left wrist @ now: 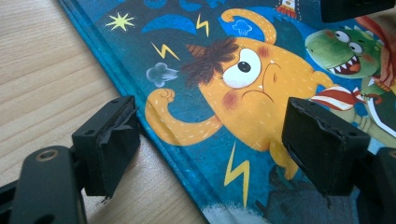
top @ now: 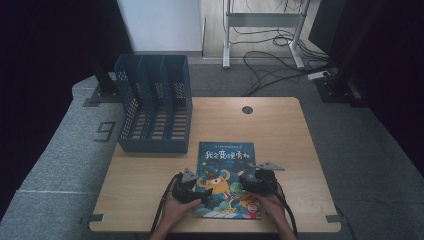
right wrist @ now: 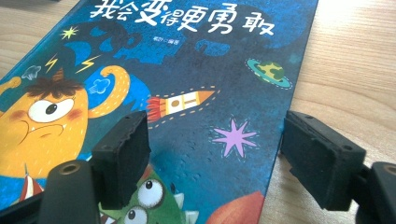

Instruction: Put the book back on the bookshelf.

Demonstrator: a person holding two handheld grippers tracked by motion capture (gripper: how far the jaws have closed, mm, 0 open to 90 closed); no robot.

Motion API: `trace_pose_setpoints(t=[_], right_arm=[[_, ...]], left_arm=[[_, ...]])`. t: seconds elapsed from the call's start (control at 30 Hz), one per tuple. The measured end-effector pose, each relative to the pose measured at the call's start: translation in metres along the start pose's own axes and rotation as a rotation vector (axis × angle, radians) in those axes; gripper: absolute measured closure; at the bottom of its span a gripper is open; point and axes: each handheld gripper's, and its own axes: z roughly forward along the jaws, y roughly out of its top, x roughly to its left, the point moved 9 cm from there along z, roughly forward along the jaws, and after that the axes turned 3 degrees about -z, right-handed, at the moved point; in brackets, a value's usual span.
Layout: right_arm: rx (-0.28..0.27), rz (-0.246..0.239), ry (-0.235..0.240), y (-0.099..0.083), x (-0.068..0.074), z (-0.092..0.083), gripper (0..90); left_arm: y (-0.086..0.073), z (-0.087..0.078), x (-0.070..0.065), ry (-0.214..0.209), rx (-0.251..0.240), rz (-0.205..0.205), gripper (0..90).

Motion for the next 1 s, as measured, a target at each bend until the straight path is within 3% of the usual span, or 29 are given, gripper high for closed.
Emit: trace_pose_setpoints(t=[0.27, 0.57, 1.0], right_arm=[[0.002, 0.015, 0.011, 0.001, 0.0, -0.003, 25.2], [-0.008, 0.093, 0.059, 0.003, -0.003, -0.008, 27.9], [-0.035, 0.127, 0.11, 0.009, -0.002, -0.015, 28.1]], left_arm=[[0.0, 0.0, 0.0, 0.007, 0.0, 0.003, 18.8], [0.0, 0.001, 0.0, 0.011, 0.001, 0.003, 18.4], [0.0, 0.0, 0.001, 0.012, 0.001, -0.001, 17.4]])
